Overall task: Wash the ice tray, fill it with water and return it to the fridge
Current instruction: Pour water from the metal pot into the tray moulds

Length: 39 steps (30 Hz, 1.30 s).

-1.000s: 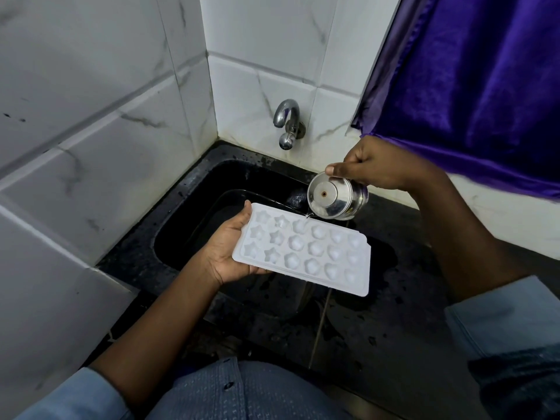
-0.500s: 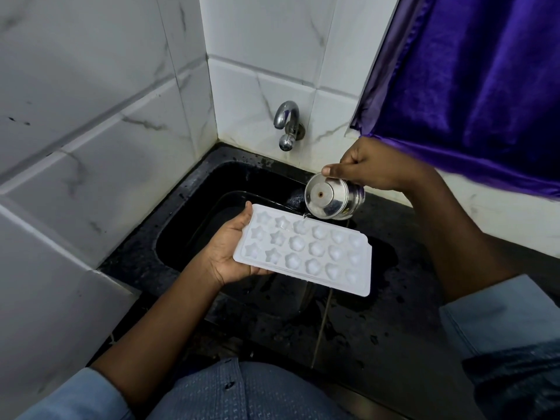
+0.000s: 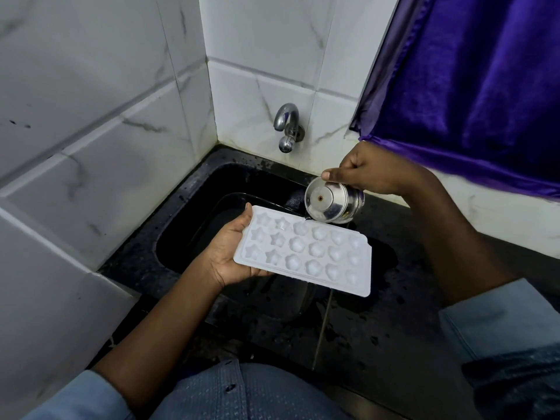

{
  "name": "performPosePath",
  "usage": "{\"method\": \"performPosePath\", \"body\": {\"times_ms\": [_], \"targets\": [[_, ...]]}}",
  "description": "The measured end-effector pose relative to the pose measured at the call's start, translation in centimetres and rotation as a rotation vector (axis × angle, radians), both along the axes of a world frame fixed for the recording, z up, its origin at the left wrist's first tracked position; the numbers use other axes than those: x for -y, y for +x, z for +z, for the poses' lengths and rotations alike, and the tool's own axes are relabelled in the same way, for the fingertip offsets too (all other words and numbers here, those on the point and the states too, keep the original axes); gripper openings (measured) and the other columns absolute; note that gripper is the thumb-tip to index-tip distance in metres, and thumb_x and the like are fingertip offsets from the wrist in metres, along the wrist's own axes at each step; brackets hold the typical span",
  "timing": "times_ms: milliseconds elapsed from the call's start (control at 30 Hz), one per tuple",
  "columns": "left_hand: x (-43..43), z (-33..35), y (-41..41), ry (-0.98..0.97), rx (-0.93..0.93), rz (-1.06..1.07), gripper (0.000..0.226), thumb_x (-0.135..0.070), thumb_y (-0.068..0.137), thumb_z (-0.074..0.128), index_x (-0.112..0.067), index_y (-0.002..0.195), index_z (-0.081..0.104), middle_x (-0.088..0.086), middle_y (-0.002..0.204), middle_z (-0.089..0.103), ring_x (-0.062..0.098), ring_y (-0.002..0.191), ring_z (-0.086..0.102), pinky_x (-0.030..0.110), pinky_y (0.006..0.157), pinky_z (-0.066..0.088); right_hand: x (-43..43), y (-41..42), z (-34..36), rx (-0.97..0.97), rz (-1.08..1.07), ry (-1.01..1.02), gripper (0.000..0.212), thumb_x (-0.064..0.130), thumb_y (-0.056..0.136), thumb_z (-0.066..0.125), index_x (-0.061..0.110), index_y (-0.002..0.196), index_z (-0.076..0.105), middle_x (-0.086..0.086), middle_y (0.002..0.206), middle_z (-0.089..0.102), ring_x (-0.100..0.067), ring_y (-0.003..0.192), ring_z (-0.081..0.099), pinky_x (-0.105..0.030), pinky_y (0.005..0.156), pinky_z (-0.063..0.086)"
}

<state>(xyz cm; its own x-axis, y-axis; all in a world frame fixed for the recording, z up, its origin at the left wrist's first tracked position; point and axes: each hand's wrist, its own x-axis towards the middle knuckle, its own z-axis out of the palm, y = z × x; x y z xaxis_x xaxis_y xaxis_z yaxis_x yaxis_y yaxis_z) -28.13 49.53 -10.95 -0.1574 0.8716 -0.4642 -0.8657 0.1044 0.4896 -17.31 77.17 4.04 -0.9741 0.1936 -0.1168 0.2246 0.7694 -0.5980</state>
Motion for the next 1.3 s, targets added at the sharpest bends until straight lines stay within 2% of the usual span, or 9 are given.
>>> {"method": "performPosePath", "body": {"times_ms": [167,333,467,633,767,1067,1200,1300], "targets": [[0.0,-0.1,0.0,0.022,0.006,-0.003,0.082,-0.077,0.096,0.05,-0.012,0.145,0.065,0.021,0.153,0.057,0.047,0.14,0.055,0.067,0.112,0.044,-0.3,0.5,0.0,-0.008,-0.008,-0.011,0.056,0.049,0.095,0.072,0.018,0.05,0.06,0.005,0.046,0.054,-0.008,0.044,0.045,-0.02,0.051,0.04],[0.2,-0.3,-0.4,0.03,0.019,-0.008,0.081,-0.077,0.096,0.051,-0.012,0.142,0.067,0.021,0.153,0.058,0.046,0.138,0.057,0.067,0.11,0.048,-0.7,1.0,-0.1,0.0,-0.01,0.009,0.058,0.05,0.095,0.071,0.01,0.054,0.059,0.0,0.048,0.056,-0.009,0.046,0.045,-0.027,0.054,0.04],[0.3,-0.2,-1.0,0.026,0.014,0.009,0.079,-0.077,0.096,0.052,-0.013,0.138,0.071,0.02,0.151,0.06,0.045,0.134,0.061,0.065,0.103,0.053,-0.9,1.2,0.1,0.005,-0.005,0.029,0.055,0.051,0.095,0.07,0.018,0.052,0.061,0.001,0.048,0.058,-0.006,0.044,0.046,-0.024,0.052,0.04],[0.5,-0.2,-1.3,0.025,0.017,0.015,0.078,-0.077,0.096,0.052,-0.014,0.138,0.071,0.02,0.15,0.061,0.045,0.134,0.061,0.065,0.102,0.054,-0.8,1.1,0.2,0.014,-0.012,0.072,0.053,0.053,0.095,0.069,0.022,0.052,0.063,0.004,0.048,0.058,-0.004,0.043,0.046,-0.021,0.05,0.039],[0.6,-0.3,-1.3,0.023,0.008,0.01,0.078,-0.077,0.096,0.052,-0.014,0.139,0.07,0.02,0.151,0.06,0.045,0.135,0.06,0.065,0.104,0.053,-0.9,1.2,0.3,0.008,-0.014,0.074,0.055,0.051,0.096,0.069,0.02,0.05,0.059,0.005,0.046,0.054,-0.005,0.042,0.044,-0.029,0.054,0.04],[1.0,-0.4,-1.5,0.035,0.017,0.006,0.079,-0.077,0.095,0.055,-0.015,0.14,0.069,0.019,0.152,0.059,0.044,0.135,0.06,0.064,0.102,0.053,-0.9,1.3,0.9,-0.009,-0.013,0.112,0.05,0.049,0.095,0.07,0.025,0.052,0.064,0.005,0.047,0.056,-0.006,0.043,0.046,-0.03,0.056,0.042],[1.0,-0.5,-1.6,0.048,0.02,-0.005,0.079,-0.077,0.095,0.055,-0.014,0.139,0.07,0.02,0.15,0.06,0.045,0.134,0.061,0.064,0.1,0.054,-0.9,1.2,1.2,-0.011,-0.012,0.112,0.054,0.049,0.095,0.07,0.018,0.053,0.061,0.0,0.049,0.056,-0.011,0.045,0.047,-0.035,0.057,0.043],[1.0,-0.5,-1.5,0.041,0.018,-0.004,0.079,-0.077,0.095,0.056,-0.014,0.14,0.069,0.02,0.152,0.059,0.045,0.135,0.06,0.065,0.101,0.053,-0.7,1.2,1.4,-0.01,-0.017,0.121,0.055,0.05,0.095,0.07,0.011,0.056,0.062,-0.012,0.055,0.06,-0.017,0.049,0.049,-0.036,0.059,0.043]]}}
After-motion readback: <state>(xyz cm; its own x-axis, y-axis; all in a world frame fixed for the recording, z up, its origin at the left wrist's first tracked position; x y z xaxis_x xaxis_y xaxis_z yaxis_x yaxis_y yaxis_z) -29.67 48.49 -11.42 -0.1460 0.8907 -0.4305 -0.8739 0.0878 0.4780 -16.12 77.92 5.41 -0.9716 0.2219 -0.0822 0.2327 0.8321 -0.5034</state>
